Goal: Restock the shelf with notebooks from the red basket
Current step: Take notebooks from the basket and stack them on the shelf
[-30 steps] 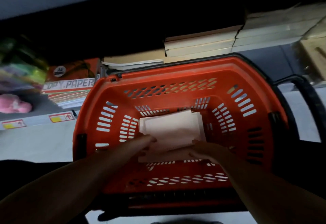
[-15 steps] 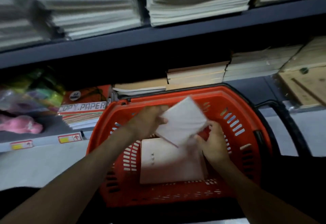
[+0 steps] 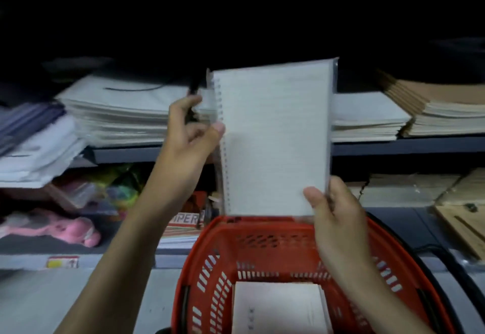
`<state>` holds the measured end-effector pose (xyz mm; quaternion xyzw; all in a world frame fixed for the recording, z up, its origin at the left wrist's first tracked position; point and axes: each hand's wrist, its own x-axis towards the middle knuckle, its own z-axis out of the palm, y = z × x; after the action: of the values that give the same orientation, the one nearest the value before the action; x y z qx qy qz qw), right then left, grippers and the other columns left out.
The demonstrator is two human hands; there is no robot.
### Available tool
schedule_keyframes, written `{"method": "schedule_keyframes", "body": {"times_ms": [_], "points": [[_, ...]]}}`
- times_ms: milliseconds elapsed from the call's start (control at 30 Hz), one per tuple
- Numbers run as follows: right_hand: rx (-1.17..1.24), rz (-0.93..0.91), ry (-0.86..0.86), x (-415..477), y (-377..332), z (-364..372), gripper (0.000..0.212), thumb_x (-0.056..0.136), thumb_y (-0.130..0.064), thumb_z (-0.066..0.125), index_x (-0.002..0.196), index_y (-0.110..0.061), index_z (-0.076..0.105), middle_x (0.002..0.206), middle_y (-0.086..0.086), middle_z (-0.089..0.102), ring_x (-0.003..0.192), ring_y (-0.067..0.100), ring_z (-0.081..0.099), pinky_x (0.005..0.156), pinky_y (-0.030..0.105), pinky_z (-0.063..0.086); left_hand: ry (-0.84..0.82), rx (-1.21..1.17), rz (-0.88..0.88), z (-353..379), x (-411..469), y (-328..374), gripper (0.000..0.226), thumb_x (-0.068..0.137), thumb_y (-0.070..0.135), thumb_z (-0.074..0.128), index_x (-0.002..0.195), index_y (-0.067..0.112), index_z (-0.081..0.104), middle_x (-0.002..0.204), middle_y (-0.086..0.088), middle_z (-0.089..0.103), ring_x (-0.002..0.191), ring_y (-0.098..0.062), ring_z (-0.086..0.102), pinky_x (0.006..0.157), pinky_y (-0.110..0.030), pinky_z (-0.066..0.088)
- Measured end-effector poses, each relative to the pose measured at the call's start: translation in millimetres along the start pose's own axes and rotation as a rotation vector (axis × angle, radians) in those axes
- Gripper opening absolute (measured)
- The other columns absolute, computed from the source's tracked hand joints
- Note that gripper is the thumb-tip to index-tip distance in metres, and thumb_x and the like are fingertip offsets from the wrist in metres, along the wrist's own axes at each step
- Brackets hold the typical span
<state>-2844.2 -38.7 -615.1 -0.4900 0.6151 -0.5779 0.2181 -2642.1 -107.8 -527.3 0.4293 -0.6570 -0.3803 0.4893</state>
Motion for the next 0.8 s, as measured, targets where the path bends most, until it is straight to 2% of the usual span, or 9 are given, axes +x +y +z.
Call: {"method": "schedule_keyframes", "body": {"times_ms": [67, 167, 267, 333, 400, 433, 500, 667, 800], "points": [[0.129, 0.031, -0.004, 24, -34, 18, 0.007, 0.096, -0.024, 0.056, 0.091, -0.02, 0.059, 0.09, -0.008, 0.07, 0.071, 0.009, 0.071, 0.07, 0.05, 0.059, -0.075, -0.013, -0.145, -3, 5, -2, 0.051, 0.096, 0.03, 0.057, 0.14, 0.037, 0.031, 0.105, 0.008, 0.072, 0.101, -0.013, 0.069, 0.085, -0.043, 0.057], [0.159, 0.006, 0.012, 65, -81, 37, 0.006, 0.099, -0.015, 0.053, 0.101, -0.014, 0.057, 0.103, -0.001, 0.066, 0.064, -0.003, 0.068, 0.066, 0.048, 0.06, 0.044, 0.1, -0.066, -2, 23, 5, 0.051, 0.094, 0.018, 0.06, 0.138, 0.033, 0.039, 0.114, 0.01, 0.067, 0.092, -0.009, 0.067, 0.066, -0.025, 0.058], [0.09, -0.054, 0.024, 99, -106, 53, 0.02, 0.101, -0.018, 0.049, 0.122, -0.018, 0.05, 0.106, -0.004, 0.058, 0.059, 0.0, 0.068, 0.062, 0.032, 0.061, 0.235, 0.338, 0.082, -4, 56, 8, 0.042, 0.096, 0.025, 0.057, 0.138, 0.026, 0.048, 0.126, 0.008, 0.062, 0.112, -0.014, 0.06, 0.094, -0.031, 0.05], [-0.095, -0.058, 0.004, 118, -108, 64, 0.033, 0.103, -0.02, 0.045, 0.136, -0.015, 0.043, 0.099, -0.004, 0.052, 0.065, 0.011, 0.068, 0.056, 0.025, 0.055, 0.318, 0.529, 0.069, -2, 74, 0, 0.044, 0.099, 0.029, 0.052, 0.14, 0.014, 0.049, 0.131, -0.007, 0.06, 0.121, -0.024, 0.053, 0.091, -0.022, 0.038], [-0.357, -0.105, -0.055, 134, -100, 73, 0.025, 0.103, -0.021, 0.041, 0.12, -0.011, 0.055, 0.089, -0.001, 0.053, 0.079, 0.021, 0.062, 0.064, 0.03, 0.047, 0.38, 0.656, 0.141, 5, 79, -6, 0.039, 0.101, 0.026, 0.046, 0.132, 0.003, 0.055, 0.118, -0.019, 0.061, 0.109, -0.032, 0.056, 0.076, -0.02, 0.032], [-0.468, -0.121, -0.091, 138, -95, 77, 0.024, 0.101, -0.022, 0.04, 0.105, -0.01, 0.06, 0.089, 0.003, 0.059, 0.084, 0.027, 0.06, 0.068, 0.031, 0.045, 0.392, 0.715, 0.208, 10, 79, -9, 0.037, 0.102, 0.023, 0.045, 0.126, -0.001, 0.057, 0.11, -0.022, 0.061, 0.102, -0.035, 0.056, 0.072, -0.022, 0.03], [-0.6, -0.152, -0.157, 139, -84, 83, 0.031, 0.099, -0.026, 0.039, 0.098, -0.01, 0.066, 0.097, 0.009, 0.067, 0.094, 0.033, 0.062, 0.071, 0.032, 0.044, 0.395, 0.852, 0.314, 18, 78, -12, 0.035, 0.102, 0.021, 0.044, 0.117, -0.006, 0.061, 0.099, -0.025, 0.06, 0.093, -0.038, 0.056, 0.069, -0.028, 0.03], [-0.628, -0.277, -0.201, 136, -71, 84, 0.04, 0.101, -0.034, 0.034, 0.107, -0.007, 0.063, 0.114, 0.012, 0.063, 0.108, 0.031, 0.057, 0.083, 0.035, 0.041, 0.399, 1.042, 0.204, 16, 83, -12, 0.041, 0.105, 0.034, 0.033, 0.11, 0.007, 0.063, 0.104, -0.017, 0.057, 0.086, -0.039, 0.059, 0.064, -0.036, 0.031], [-0.536, -0.325, -0.143, 116, -71, 69, 0.042, 0.102, -0.035, 0.038, 0.135, -0.013, 0.053, 0.14, 0.007, 0.051, 0.131, 0.024, 0.045, 0.106, 0.036, 0.039, 0.523, 0.978, 0.249, 22, 64, -6, 0.037, 0.102, 0.038, 0.039, 0.125, 0.014, 0.057, 0.12, -0.014, 0.053, 0.087, -0.04, 0.059, 0.065, -0.035, 0.031]]}}
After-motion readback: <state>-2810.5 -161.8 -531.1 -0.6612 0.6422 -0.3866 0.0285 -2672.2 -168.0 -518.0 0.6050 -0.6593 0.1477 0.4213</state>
